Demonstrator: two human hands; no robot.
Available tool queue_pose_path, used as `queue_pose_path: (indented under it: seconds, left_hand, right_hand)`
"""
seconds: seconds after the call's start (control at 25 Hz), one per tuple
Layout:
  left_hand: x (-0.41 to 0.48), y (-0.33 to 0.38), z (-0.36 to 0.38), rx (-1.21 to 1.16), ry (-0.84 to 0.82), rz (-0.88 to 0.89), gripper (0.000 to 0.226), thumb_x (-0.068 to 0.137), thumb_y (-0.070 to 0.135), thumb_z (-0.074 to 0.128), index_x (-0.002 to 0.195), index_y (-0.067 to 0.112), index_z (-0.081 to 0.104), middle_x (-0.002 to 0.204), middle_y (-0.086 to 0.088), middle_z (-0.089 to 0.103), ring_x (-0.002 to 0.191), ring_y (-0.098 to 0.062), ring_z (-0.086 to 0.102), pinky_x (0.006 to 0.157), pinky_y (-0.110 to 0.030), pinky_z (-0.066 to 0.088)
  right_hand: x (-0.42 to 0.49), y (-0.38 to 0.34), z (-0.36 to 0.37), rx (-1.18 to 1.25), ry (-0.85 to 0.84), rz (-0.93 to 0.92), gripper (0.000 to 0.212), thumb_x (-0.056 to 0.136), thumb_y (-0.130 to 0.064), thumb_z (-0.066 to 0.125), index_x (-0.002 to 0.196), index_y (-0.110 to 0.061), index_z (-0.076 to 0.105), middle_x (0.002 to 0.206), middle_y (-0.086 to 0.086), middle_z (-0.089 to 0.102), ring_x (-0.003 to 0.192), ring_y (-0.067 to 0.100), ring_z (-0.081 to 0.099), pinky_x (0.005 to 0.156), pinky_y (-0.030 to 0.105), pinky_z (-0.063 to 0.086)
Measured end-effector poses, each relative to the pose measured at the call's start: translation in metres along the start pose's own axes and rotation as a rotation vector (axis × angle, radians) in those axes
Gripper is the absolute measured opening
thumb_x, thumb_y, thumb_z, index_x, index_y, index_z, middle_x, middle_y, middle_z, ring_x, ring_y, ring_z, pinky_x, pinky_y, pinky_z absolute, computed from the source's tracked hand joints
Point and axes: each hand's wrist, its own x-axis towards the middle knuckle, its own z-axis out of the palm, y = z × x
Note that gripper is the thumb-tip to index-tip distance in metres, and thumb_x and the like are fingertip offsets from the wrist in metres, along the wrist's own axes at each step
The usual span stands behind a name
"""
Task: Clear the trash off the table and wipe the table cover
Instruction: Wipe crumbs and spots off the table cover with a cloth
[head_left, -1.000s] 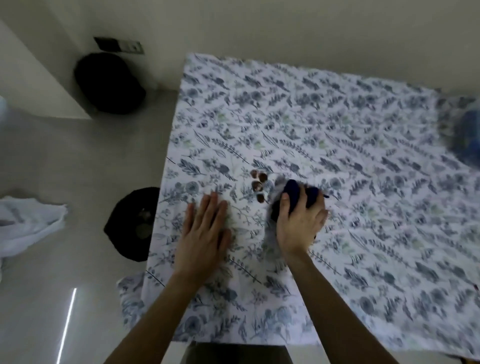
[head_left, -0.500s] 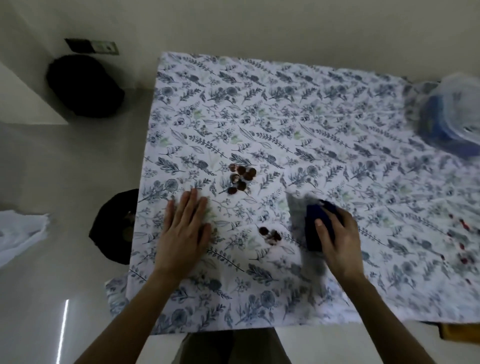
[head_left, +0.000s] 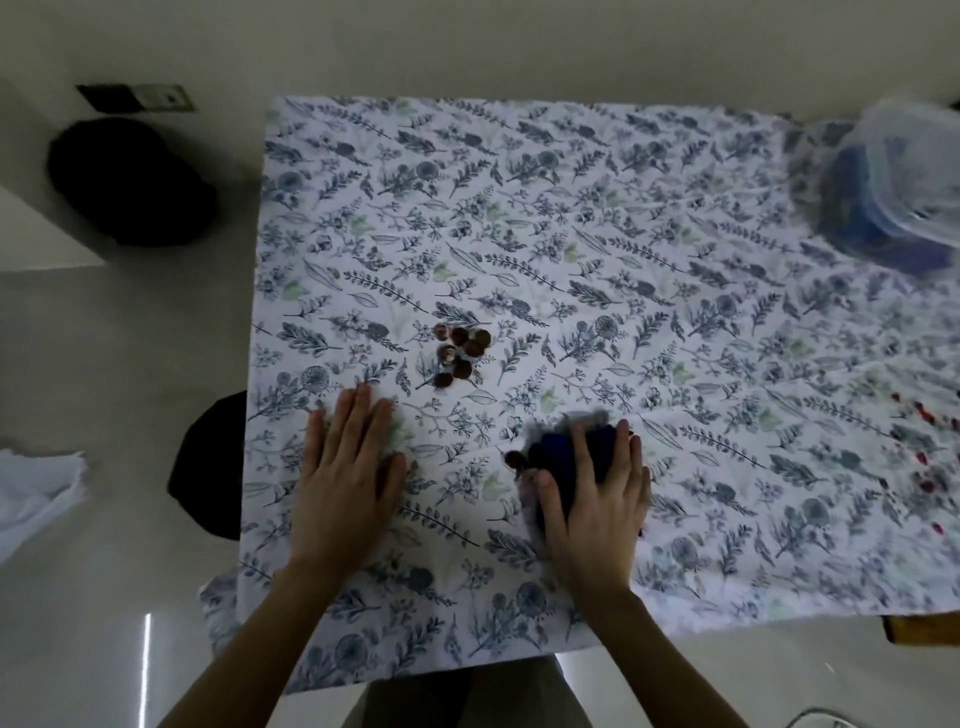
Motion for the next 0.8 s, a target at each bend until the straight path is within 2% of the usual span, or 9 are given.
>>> queue_pose_path:
  seconds: [0.12,0.44,0.64,0.8]
  left_hand:
    - [0.000,-0.002,0.004,0.012,-0.013,0.002,0.062,0.098,0.045,0.029,0.151,0.015,0.019,0.162,-0.006,0.010,0.151,-0.019,0.002,0.121,-0.049,0.013]
    - [0.001,-0.001,0.005,0.016,-0.003,-0.006,0.061,0.100,0.047,0.026,0.152,0.017,0.016,0.162,-0.005,0.008,0.151,-0.020,0.001,0.121,-0.047,0.011]
    - [0.002,-0.001,0.004,0.024,0.025,-0.041,0.060,0.100,0.048,0.024,0.152,0.017,0.019,0.162,-0.005,0.012,0.151,-0.020,0.004,0.120,-0.046,0.012]
    - [-0.002,-0.006,0.005,0.025,0.009,-0.057,0.059,0.100,0.046,0.026,0.152,0.018,0.019,0.161,-0.004,0.014,0.150,-0.020,0.009,0.120,-0.046,0.017]
  right_hand:
    - [0.022,-0.030,0.009,0.011,0.026,0.048,0.064,0.091,-0.061,0.029,0.145,-0.026,0.033,0.156,0.019,0.017,0.143,0.039,0.016,0.114,0.056,0.019]
    - [0.129,-0.080,0.021,-0.029,0.022,-0.157,0.065,0.089,-0.062,0.027,0.142,-0.026,0.038,0.155,0.020,0.021,0.141,0.040,0.019,0.112,0.058,0.021]
    - [0.144,-0.116,0.025,0.006,-0.042,-0.412,0.061,0.092,-0.057,0.027,0.139,-0.024,0.042,0.152,0.019,0.028,0.136,0.042,0.028,0.108,0.057,0.028]
    - [0.148,-0.113,0.020,0.036,-0.115,-0.658,0.050,0.098,-0.045,0.029,0.140,-0.021,0.042,0.148,0.017,0.036,0.134,0.037,0.034,0.109,0.052,0.034]
